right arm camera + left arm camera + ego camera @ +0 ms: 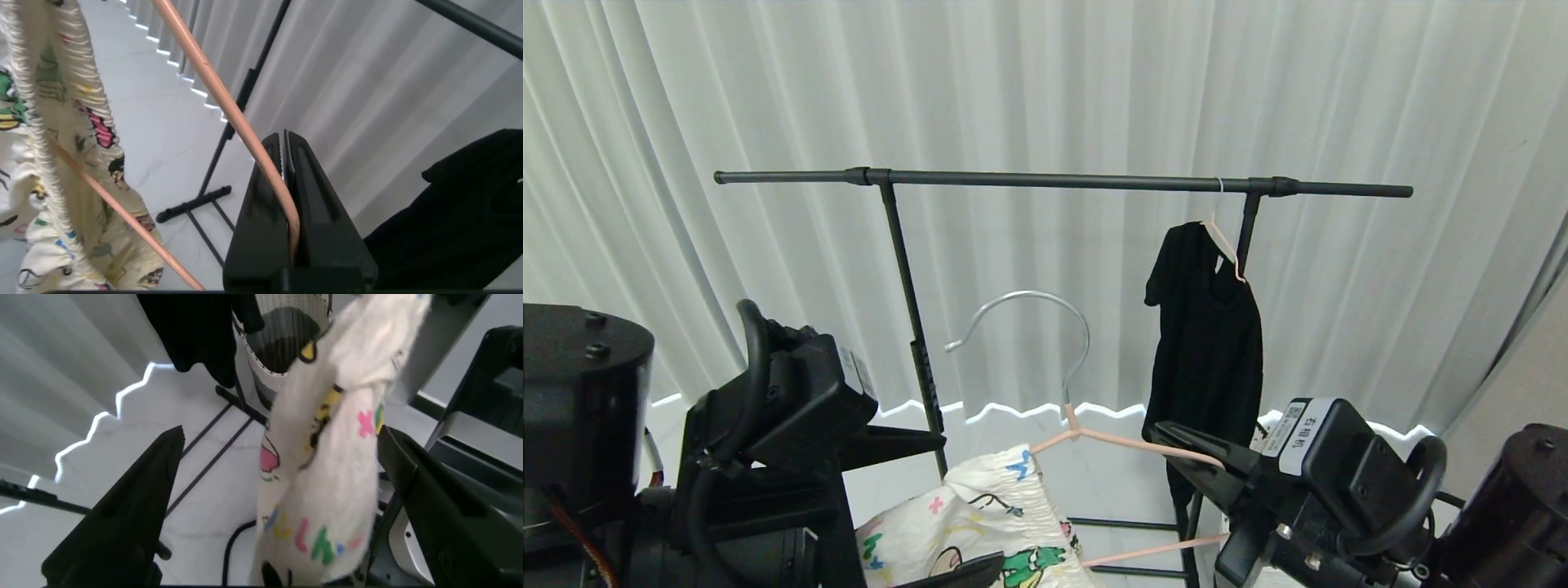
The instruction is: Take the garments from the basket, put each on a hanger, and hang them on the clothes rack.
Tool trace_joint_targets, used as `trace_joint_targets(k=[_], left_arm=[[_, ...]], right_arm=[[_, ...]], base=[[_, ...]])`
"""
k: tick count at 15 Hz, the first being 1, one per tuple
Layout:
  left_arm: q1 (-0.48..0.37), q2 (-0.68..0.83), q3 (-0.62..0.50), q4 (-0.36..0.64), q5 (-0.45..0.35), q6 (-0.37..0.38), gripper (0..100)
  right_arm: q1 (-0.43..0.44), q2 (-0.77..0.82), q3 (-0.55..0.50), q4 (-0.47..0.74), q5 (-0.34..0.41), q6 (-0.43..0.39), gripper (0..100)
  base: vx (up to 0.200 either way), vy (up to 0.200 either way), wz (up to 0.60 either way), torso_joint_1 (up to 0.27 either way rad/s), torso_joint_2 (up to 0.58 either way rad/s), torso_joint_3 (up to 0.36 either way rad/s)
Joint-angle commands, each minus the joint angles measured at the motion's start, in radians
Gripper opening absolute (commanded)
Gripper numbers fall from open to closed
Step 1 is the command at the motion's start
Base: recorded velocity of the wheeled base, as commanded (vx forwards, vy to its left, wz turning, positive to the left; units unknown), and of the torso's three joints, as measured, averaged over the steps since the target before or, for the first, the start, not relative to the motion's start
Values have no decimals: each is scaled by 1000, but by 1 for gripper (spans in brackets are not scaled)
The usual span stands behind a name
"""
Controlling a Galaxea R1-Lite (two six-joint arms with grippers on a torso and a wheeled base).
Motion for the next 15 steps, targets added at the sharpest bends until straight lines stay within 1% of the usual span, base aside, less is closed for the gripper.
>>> trace_joint_targets(k=[1,2,7,10,11,13,15], left_arm=[[0,15,8,0,-1,0,100],[0,13,14,0,-3,1,0],[0,16,19,0,-3,14,0],[0,21,19,0,0,15,0],[1,21,19,-6,0,15,0],[3,21,20,-17,6,15,0],[17,19,25,-19,12,18,0]], right_arm=[[8,-8,-2,-1,0,-1,0],[8,-17,0,0,0,-1,0],[12,-28,4,0,1,-6,0],[26,-28,9,0,0,-29,0],[28,-25,9,0,-2,-30,100],[28,-22,9,0,-11,-35,100],[20,-20,18,0,-43,-47,100]], base=[[0,0,0,0,0,0],[0,0,0,0,0,0],[0,0,0,0,0,0],[0,0,0,0,0,0],[0,0,0,0,0,0],[0,0,0,0,0,0],[0,0,0,0,0,0]])
